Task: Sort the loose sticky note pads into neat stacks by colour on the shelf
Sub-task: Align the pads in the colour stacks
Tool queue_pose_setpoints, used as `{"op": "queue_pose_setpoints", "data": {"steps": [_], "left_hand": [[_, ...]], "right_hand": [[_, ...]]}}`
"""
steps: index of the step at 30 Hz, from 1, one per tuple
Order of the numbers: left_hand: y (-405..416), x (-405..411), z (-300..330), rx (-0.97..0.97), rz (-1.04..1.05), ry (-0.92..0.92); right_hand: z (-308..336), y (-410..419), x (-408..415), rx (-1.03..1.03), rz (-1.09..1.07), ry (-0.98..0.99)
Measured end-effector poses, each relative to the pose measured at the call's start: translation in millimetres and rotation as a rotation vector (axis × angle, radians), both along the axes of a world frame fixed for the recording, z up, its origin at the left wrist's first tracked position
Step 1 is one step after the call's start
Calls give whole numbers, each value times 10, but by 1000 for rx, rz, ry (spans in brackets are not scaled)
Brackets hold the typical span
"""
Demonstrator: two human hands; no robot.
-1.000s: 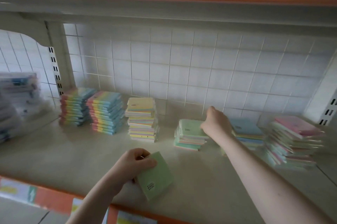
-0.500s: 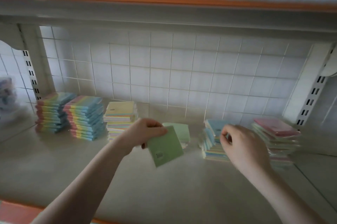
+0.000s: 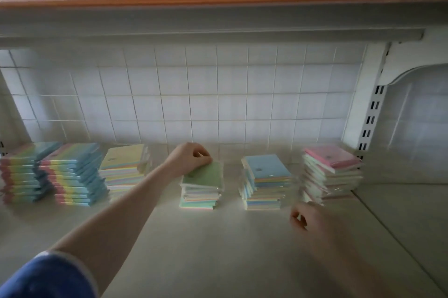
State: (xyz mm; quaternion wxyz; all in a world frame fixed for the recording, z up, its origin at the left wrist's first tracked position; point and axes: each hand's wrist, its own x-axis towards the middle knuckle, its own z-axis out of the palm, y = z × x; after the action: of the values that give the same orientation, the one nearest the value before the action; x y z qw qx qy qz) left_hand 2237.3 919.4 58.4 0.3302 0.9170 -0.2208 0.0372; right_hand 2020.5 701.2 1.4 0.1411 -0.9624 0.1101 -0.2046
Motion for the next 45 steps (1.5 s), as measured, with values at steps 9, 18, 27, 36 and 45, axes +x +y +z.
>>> {"op": "queue_pose_setpoints", "data": {"steps": [9,18,27,36,45], "left_hand": [[-117,-406,-147,65,264,-227],[-6,-1511,-600,170,310,-468],[-254,-2020,-789,193,242,-308],[-753,-2225,-759,84,89,-205],[-1715,-2728,-690,58,-78,-160]], "right_hand": [[-98,-242,-121,29,9,43],[-171,-711,-360,-96,-96,-60],[-300,-978,-742,-174,-177,3],[-310,-1275,-1343,-170,-364,-98],[-227,-1962,-2056,-167,-465,-175]]}}
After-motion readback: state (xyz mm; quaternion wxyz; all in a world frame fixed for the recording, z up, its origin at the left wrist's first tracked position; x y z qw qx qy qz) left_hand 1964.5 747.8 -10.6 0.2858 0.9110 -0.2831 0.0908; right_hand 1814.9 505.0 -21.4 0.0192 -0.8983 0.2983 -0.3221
